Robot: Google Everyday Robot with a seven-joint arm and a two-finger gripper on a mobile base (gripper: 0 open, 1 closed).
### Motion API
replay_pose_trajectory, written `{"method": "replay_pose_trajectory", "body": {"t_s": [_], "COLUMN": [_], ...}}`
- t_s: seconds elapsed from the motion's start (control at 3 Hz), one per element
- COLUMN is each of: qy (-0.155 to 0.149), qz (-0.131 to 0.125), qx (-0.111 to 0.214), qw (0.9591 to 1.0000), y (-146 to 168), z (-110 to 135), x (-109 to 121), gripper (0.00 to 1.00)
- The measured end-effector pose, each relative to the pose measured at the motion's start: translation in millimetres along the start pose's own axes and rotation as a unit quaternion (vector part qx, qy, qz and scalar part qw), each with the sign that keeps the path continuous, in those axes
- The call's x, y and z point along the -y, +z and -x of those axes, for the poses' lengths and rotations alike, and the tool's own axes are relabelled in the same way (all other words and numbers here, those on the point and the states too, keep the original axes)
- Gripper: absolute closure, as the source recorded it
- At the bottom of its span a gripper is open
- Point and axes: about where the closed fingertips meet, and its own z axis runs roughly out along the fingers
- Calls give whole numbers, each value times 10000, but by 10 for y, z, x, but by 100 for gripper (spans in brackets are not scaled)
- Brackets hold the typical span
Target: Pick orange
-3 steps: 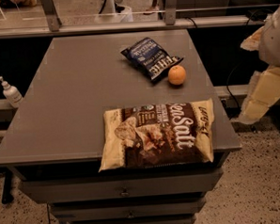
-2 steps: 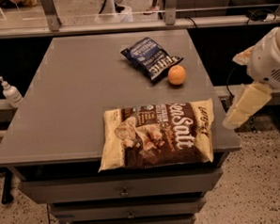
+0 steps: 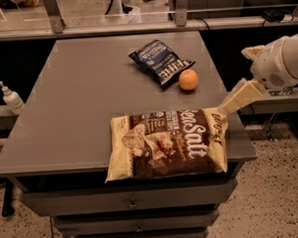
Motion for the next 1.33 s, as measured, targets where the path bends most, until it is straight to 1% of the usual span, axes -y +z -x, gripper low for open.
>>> {"method": "replay_pose_trajectory", "body": {"t_s": [0.33,0.67,1.0,1.33], "qy": [-44,63,267,417], "qz": [-343,-464,-544,-565], "qx": [432,856,1272,1599], "qw": [9985,9952,9900,9846], "y": [85,248,404,519], "z": [69,82,81,128], "x": [332,495,591,634], "gripper": [0,0,0,0]}}
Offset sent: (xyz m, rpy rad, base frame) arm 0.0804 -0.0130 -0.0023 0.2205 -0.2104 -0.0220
